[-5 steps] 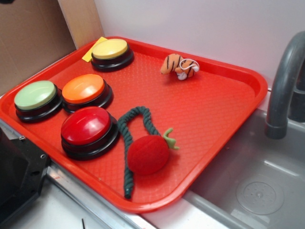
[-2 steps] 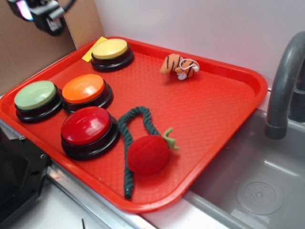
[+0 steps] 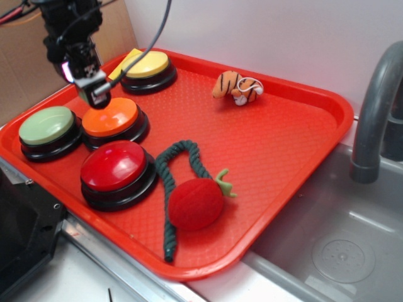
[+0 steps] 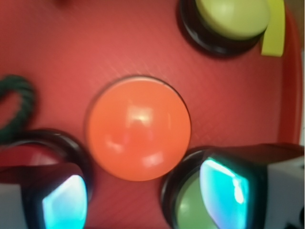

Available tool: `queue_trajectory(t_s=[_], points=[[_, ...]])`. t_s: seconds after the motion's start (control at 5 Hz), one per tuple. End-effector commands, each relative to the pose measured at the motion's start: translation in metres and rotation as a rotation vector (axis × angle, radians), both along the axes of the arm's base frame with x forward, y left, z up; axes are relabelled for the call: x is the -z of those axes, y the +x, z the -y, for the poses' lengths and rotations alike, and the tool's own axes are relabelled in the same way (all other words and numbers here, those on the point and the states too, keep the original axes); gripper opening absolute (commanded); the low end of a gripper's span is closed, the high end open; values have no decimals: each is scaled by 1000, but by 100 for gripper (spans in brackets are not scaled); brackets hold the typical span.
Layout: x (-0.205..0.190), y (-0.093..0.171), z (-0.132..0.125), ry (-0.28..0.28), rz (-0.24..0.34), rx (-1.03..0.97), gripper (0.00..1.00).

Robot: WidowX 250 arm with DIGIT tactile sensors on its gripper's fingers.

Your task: Push the orange button.

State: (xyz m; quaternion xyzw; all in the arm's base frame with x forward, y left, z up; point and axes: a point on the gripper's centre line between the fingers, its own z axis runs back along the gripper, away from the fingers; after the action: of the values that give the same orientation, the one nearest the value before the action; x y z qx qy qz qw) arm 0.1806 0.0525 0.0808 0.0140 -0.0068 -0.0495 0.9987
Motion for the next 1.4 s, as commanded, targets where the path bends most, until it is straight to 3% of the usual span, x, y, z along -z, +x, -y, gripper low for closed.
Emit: queue_trajectory(t_s=[0.0,0.6,1.2], points=[[14,9,-7,-3,-4,12,100],[27,11,-3,4,-33,38,100],[-33,14,6,35,55,18,100]])
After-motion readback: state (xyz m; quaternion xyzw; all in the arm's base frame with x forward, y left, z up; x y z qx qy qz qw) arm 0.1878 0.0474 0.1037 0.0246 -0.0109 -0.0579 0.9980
